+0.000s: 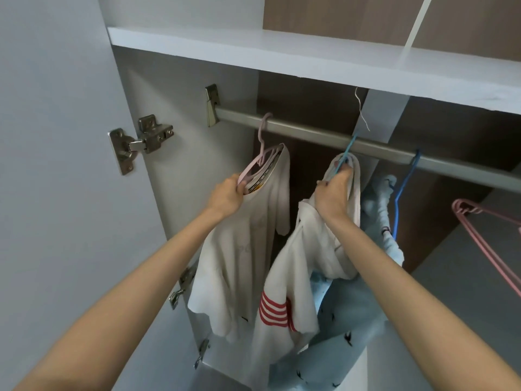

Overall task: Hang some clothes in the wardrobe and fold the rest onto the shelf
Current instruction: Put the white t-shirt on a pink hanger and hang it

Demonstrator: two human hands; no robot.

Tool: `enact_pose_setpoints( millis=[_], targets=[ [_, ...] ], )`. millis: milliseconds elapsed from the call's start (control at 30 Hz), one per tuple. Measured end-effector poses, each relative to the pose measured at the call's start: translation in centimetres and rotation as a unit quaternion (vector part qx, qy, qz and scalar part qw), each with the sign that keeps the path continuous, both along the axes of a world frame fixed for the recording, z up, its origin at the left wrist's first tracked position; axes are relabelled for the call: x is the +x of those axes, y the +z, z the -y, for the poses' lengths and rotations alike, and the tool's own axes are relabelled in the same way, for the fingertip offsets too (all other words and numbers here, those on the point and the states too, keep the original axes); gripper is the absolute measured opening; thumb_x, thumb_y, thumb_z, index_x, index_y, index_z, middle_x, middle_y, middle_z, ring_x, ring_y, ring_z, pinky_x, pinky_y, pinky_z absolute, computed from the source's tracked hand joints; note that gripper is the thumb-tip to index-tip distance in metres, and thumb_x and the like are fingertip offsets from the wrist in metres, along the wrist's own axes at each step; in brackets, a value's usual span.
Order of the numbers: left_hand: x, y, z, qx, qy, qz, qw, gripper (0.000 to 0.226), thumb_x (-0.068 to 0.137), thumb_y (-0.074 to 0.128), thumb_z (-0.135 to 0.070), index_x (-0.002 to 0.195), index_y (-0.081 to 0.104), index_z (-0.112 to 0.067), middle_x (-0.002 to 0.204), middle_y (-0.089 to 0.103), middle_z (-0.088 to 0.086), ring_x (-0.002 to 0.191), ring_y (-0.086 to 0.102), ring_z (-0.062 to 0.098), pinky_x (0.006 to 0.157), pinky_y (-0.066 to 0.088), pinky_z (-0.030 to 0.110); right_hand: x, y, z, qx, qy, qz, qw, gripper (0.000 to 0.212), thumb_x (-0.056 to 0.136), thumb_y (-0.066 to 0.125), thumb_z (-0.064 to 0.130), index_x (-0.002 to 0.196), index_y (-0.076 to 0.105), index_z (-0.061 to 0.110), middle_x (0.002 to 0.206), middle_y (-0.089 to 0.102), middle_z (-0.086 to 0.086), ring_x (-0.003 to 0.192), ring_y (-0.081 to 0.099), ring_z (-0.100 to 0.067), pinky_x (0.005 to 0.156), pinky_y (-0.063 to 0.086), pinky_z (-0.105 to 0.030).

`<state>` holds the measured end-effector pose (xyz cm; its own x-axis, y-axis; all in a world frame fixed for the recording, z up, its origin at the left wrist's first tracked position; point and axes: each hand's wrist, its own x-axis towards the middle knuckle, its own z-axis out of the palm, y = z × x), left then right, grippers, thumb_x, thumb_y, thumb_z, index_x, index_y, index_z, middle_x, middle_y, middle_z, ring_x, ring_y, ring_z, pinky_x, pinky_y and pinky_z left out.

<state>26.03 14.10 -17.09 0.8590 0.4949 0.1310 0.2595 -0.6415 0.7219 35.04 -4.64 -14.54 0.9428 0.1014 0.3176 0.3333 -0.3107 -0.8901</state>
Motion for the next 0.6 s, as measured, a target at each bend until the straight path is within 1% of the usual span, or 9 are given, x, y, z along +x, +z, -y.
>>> enact_pose_setpoints(
  millis=[33, 67, 100, 200, 333, 400, 467, 533, 600],
  targets=[
    [-0.1, 0.0, 0.0, -0.018, 0.002, 0.004, 1.000, 0.029, 0.102, 0.037, -0.018, 0.122, 0.054, -0.005, 0.108, 0.069, 0.014, 0.108, 0.061, 0.033, 0.092, 0.046, 0.042, 0.2, -0.1, -0.5, -0.005, 0.006, -0.001, 1.000, 0.055, 0.091, 0.041, -0.011, 0.142, 0.023, -0.002, 0.140, 0.037, -0.013, 0.118, 0.048, -0.018, 0.085, 0.034, -0.002],
    [-0.1, 0.0, 0.0, -0.029, 0.003, 0.006, 1.000, 0.028, 0.102, 0.037, -0.018, 0.120, 0.054, -0.004, 0.107, 0.069, 0.014, 0.107, 0.061, 0.033, 0.092, 0.046, 0.042, 0.5, -0.1, -1.0, -0.011, 0.013, -0.007, 1.000, 0.056, 0.092, 0.040, -0.011, 0.144, 0.020, -0.002, 0.146, 0.033, -0.016, 0.130, 0.042, -0.024, 0.090, 0.031, -0.004],
    [-0.1, 0.1, 0.1, -0.032, 0.005, 0.004, 0.999, 0.028, 0.103, 0.037, -0.018, 0.119, 0.054, -0.003, 0.107, 0.069, 0.014, 0.107, 0.061, 0.033, 0.092, 0.046, 0.041, 0.7, 0.0, -1.4, -0.023, 0.022, -0.017, 0.999, 0.057, 0.093, 0.040, -0.010, 0.145, 0.019, -0.002, 0.150, 0.029, -0.018, 0.136, 0.036, -0.025, 0.093, 0.029, -0.007],
    [0.1, 0.2, 0.5, -0.033, 0.007, -0.005, 0.999, 0.029, 0.103, 0.036, -0.018, 0.119, 0.053, -0.003, 0.109, 0.068, 0.015, 0.108, 0.059, 0.035, 0.090, 0.046, 0.041, 0.9, 0.2, -2.1, -0.063, 0.054, -0.039, 0.996, 0.059, 0.095, 0.041, -0.007, 0.148, 0.016, 0.001, 0.152, 0.029, -0.017, 0.138, 0.035, -0.026, 0.107, 0.032, -0.022],
    [0.0, 0.4, 0.7, -0.033, 0.006, -0.007, 0.999, 0.029, 0.103, 0.035, -0.018, 0.123, 0.051, -0.005, 0.112, 0.066, 0.016, 0.109, 0.059, 0.035, 0.091, 0.046, 0.039, 0.7, 0.4, -2.6, -0.066, 0.068, -0.039, 0.995, 0.063, 0.095, 0.041, -0.006, 0.151, 0.012, 0.004, 0.153, 0.030, -0.015, 0.139, 0.035, -0.026, 0.113, 0.033, -0.034],
    [-0.3, 0.6, 0.8, -0.021, -0.001, -0.011, 1.000, 0.031, 0.102, 0.037, -0.017, 0.129, 0.048, -0.006, 0.116, 0.063, 0.019, 0.109, 0.057, 0.036, 0.088, 0.044, 0.035, 0.6, 0.4, -2.6, -0.066, 0.074, -0.044, 0.994, 0.064, 0.095, 0.040, -0.007, 0.151, 0.011, 0.004, 0.154, 0.028, -0.015, 0.140, 0.033, -0.026, 0.114, 0.031, -0.034],
    [-0.8, 0.9, 1.0, -0.001, -0.010, -0.017, 1.000, 0.037, 0.101, 0.041, -0.017, 0.136, 0.041, -0.005, 0.124, 0.058, 0.020, 0.114, 0.054, 0.038, 0.088, 0.040, 0.033, 0.5, 0.5, -2.4, -0.070, 0.077, -0.053, 0.993, 0.063, 0.096, 0.039, -0.006, 0.151, 0.010, 0.005, 0.153, 0.029, -0.014, 0.140, 0.034, -0.026, 0.112, 0.031, -0.029],
    [-1.5, 1.3, 1.1, 0.017, -0.022, -0.011, 1.000, 0.047, 0.100, 0.044, -0.017, 0.144, 0.032, -0.004, 0.135, 0.051, 0.019, 0.123, 0.048, 0.036, 0.096, 0.036, 0.032, 0.3, 0.6, -2.0, -0.078, 0.077, -0.059, 0.992, 0.062, 0.097, 0.037, -0.005, 0.151, 0.010, 0.007, 0.153, 0.029, -0.014, 0.139, 0.034, -0.026, 0.108, 0.031, -0.027],
    [-2.5, 1.7, 1.3, 0.031, -0.033, 0.003, 0.999, 0.054, 0.099, 0.046, -0.018, 0.147, 0.025, -0.005, 0.142, 0.044, 0.020, 0.130, 0.042, 0.034, 0.104, 0.031, 0.032, 0.0, 0.7, -1.5, -0.089, 0.072, -0.056, 0.992, 0.061, 0.098, 0.037, -0.003, 0.152, 0.009, 0.007, 0.153, 0.028, -0.014, 0.137, 0.035, -0.027, 0.107, 0.032, -0.027]
  ],
)
